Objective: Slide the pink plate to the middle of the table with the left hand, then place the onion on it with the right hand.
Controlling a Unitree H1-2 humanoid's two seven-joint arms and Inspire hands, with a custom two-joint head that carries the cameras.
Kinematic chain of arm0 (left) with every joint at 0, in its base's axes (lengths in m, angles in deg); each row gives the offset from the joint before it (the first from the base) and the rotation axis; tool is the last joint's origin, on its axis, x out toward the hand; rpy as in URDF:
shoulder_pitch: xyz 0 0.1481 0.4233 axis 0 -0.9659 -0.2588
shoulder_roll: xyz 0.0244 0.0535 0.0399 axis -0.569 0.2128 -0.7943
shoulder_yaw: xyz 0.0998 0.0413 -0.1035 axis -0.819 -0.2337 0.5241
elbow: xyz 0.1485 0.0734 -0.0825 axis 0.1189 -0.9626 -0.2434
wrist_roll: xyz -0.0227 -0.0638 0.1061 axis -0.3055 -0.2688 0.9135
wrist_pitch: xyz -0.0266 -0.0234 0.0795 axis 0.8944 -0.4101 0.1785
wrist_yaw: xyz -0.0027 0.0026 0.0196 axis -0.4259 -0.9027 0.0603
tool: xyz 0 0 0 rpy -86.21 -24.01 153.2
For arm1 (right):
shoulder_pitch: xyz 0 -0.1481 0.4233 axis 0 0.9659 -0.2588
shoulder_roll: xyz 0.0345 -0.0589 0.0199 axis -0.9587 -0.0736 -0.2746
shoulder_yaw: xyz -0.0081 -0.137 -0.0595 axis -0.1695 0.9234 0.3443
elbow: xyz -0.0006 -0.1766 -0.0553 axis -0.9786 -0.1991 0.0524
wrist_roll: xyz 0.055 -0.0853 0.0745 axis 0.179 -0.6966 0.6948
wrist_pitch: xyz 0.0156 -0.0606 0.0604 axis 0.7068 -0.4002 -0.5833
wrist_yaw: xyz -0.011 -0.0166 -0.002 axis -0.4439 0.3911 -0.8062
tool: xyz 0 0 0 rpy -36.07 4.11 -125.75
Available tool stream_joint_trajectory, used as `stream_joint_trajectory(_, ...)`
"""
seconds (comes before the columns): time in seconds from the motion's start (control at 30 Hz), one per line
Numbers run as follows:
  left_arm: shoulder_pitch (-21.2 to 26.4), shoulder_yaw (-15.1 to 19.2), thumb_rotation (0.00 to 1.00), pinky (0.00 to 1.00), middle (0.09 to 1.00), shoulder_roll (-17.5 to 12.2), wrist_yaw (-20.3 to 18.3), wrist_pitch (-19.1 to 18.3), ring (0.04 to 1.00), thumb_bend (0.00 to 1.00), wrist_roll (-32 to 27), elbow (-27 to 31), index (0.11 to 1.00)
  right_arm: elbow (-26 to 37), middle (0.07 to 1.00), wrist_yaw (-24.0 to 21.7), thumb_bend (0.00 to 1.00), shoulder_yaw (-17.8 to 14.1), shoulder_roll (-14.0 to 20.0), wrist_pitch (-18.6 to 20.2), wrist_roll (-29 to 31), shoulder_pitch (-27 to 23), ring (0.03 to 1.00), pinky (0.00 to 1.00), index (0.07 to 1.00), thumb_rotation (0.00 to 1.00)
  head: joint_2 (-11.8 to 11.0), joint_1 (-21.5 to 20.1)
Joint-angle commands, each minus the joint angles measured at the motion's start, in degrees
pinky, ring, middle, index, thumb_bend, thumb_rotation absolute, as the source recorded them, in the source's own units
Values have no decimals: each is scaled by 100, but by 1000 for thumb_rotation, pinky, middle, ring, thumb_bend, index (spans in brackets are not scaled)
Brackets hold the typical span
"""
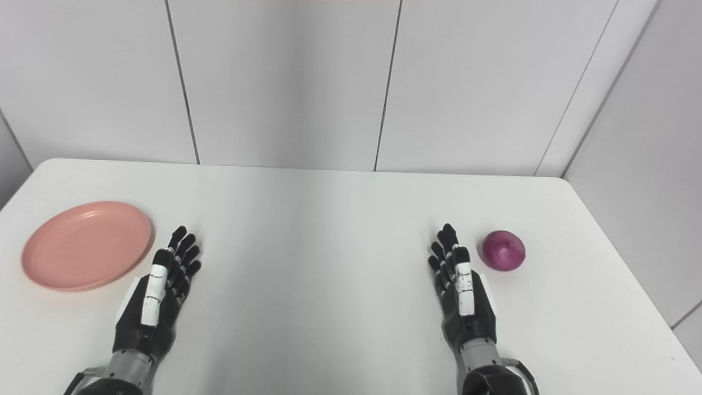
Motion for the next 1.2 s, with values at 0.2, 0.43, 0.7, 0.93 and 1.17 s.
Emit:
stream_joint_trajectory(0.2, -126, -31, 935, 1000, 1000, 11, 39, -333, 1000, 832, 27, -131, 1000, -365, 1000, 31, 880, -18, -83, 239, 64, 431, 1000, 1000, 1000, 898, 18, 5)
stream_joint_trajectory(0.43, -145, -58, 943, 1000, 1000, 26, 40, -343, 1000, 828, 44, -82, 1000, -353, 1000, 43, 876, -36, -70, 301, 100, 434, 1000, 1000, 1000, 898, 18, 32)
stream_joint_trajectory(0.7, -118, -27, 939, 1000, 1000, 5, 31, -344, 1000, 824, 10, -108, 1000, -394, 1000, 36, 896, -3, -75, 268, 116, 412, 1000, 1000, 1000, 888, 6, -6)
stream_joint_trajectory(0.93, -125, -36, 929, 1000, 1000, 14, 32, -322, 1000, 835, 22, -141, 1000, -398, 1000, 11, 878, -5, -58, 237, 122, 425, 1000, 1000, 1000, 905, 11, 18)
stream_joint_trajectory(1.17, -150, -76, 933, 1000, 1000, 53, 57, -329, 1000, 839, 64, -85, 1000, -422, 1000, -3, 894, -34, -14, 266, 157, 428, 1000, 1000, 1000, 897, 11, 111)
